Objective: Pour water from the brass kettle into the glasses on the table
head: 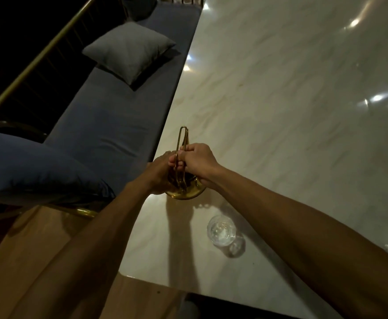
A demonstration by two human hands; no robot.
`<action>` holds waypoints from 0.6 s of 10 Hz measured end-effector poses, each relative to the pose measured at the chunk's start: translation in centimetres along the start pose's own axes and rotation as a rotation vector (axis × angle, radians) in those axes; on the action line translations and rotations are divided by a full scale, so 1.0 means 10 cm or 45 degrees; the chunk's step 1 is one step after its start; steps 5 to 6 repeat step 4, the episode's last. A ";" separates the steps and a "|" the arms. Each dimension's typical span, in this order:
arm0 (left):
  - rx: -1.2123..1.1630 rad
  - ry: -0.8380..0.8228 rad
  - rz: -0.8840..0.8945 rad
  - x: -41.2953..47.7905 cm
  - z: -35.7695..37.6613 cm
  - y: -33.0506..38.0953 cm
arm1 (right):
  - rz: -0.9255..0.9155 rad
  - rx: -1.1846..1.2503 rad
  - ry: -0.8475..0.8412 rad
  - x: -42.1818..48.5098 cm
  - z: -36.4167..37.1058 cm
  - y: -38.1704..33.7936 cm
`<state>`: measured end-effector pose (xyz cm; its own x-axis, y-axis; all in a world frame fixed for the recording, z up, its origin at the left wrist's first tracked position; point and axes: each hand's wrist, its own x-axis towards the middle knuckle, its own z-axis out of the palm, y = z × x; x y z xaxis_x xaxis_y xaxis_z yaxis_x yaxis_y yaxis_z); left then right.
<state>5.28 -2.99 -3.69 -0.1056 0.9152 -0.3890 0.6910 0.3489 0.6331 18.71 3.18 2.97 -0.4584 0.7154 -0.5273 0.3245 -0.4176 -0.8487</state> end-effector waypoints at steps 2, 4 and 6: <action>-0.524 0.028 -0.230 -0.11 0.03 0.03 | -0.009 0.027 -0.016 -0.06 0.09 0.07; -0.207 0.048 -0.263 -0.05 -0.01 -0.07 | -0.023 -0.025 0.055 -0.04 0.02 0.05; -0.207 0.048 -0.263 -0.05 -0.01 -0.07 | -0.023 -0.025 0.055 -0.04 0.02 0.05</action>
